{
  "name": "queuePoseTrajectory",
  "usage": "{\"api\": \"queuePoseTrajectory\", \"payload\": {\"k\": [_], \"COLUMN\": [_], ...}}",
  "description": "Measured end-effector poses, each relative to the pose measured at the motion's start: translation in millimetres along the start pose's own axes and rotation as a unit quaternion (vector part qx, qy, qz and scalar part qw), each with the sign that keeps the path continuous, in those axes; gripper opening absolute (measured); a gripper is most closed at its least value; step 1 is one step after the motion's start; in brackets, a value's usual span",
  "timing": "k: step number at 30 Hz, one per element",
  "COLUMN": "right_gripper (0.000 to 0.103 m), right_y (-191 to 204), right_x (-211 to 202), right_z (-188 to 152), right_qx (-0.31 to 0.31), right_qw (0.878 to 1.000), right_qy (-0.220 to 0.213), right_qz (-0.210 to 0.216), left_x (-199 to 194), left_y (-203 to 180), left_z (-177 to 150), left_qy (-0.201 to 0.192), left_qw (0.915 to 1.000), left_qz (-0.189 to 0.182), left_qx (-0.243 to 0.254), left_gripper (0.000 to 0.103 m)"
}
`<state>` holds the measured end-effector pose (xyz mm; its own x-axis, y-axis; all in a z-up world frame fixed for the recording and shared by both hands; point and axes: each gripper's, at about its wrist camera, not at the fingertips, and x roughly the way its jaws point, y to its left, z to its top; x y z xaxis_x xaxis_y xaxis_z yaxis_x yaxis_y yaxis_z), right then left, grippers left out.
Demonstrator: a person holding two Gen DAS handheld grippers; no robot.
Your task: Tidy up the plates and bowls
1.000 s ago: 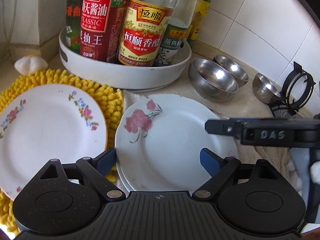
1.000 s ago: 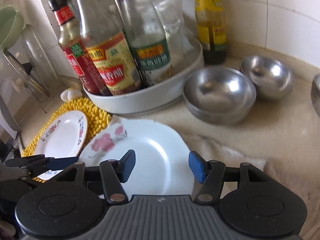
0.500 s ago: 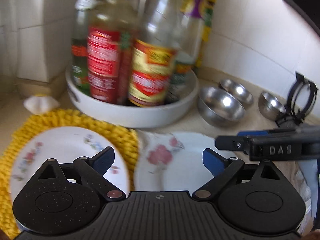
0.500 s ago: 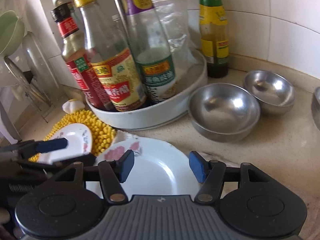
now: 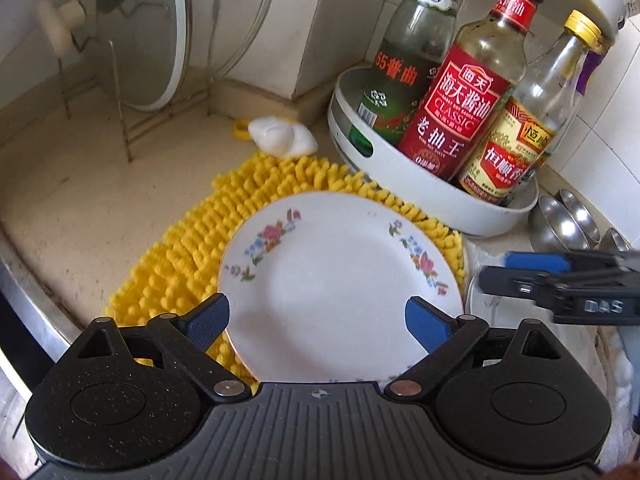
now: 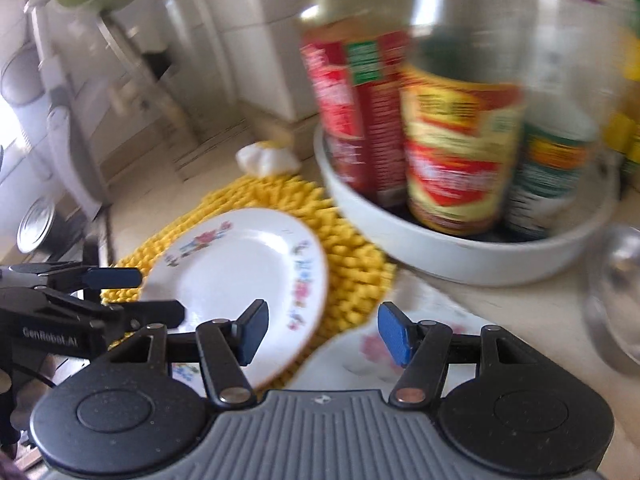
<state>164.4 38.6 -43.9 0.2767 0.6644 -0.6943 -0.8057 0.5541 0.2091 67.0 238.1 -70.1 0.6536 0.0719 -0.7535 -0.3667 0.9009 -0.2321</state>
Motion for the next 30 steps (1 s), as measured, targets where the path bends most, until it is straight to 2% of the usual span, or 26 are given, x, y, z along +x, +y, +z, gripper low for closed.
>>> {"api": "queuePoseTrajectory", "payload": {"k": [5, 12, 16, 24, 30], "right_gripper": [0.074, 0.075, 0.074, 0.069, 0.069], "right_y": [11.4, 7.6, 6.6, 6.3, 9.2], "right_x": [21.9, 36.0, 42.0, 44.5, 39.0], "right_z": [8.5, 9.2, 6.1, 5.8, 5.5], "right_qx": [-0.012, 0.002, 0.013, 0.021, 0.03], "right_qw": [0.999, 0.998, 0.997, 0.997, 0.997], "right_qy": [0.02, 0.044, 0.054, 0.049, 0.049], "right_qz": [0.034, 0.046, 0.061, 0.05, 0.043], "left_x": [2.4, 3.3, 12.9, 27.0, 22.1], "left_y": [3.8, 9.1, 11.9, 12.2, 7.3], "left_z": [1.8, 8.2, 9.3, 10.7, 11.0], "left_qy": [0.002, -0.002, 0.018, 0.025, 0.019], "left_qw": [1.0, 0.9999, 0.9998, 0.9997, 0.9998], "left_qz": [-0.008, -0.006, 0.001, 0.002, 0.009], "left_qx": [-0.003, -0.009, -0.007, -0.005, 0.001], "left_gripper": [0.093, 0.093, 0.093, 0.094, 0.094]}}
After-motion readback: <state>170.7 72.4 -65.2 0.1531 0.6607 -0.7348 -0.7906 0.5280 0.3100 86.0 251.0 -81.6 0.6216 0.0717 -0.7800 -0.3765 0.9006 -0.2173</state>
